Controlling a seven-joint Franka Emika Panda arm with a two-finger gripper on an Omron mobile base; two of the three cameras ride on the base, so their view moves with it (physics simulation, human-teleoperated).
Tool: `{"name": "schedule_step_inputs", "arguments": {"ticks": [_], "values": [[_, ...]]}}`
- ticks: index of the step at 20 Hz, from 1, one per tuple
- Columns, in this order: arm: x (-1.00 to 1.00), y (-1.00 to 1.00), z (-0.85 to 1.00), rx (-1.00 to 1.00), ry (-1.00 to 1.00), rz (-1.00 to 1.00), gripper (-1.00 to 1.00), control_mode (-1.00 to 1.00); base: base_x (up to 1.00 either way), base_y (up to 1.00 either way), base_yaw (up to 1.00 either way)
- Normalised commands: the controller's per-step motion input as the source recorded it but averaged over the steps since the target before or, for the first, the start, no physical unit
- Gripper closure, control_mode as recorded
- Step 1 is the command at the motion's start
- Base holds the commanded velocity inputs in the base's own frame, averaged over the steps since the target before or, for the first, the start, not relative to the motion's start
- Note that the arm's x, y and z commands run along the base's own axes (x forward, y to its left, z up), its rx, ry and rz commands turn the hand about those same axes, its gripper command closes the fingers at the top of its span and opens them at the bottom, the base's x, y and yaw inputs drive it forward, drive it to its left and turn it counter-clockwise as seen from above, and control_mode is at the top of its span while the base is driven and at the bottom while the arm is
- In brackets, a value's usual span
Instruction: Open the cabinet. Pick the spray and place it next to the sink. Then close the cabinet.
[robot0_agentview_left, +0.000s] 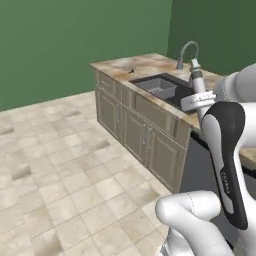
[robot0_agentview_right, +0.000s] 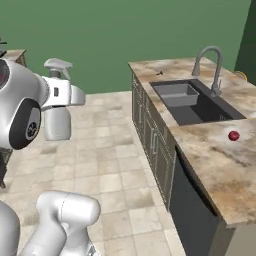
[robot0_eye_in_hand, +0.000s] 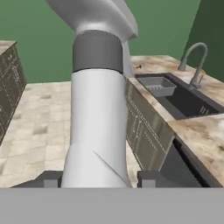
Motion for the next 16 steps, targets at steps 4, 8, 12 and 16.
{"name": "schedule_step_inputs", "arguments": {"ticks": [4, 8, 12, 16], "values": [[0.0, 0.0, 0.0, 0.0, 0.0, 0.0, 1.0, 1.0, 0.87, 0.14, -0.65], [0.0, 0.0, 0.0, 0.0, 0.0, 0.0, 1.0, 1.0, 1.0, 0.12, -0.31], [0.0, 0.0, 0.0, 0.0, 0.0, 0.0, 1.0, 1.0, 1.0, 0.2, -0.3], [0.0, 0.0, 0.0, 0.0, 0.0, 0.0, 1.0, 1.0, 0.99, 0.0, -0.53]]}}
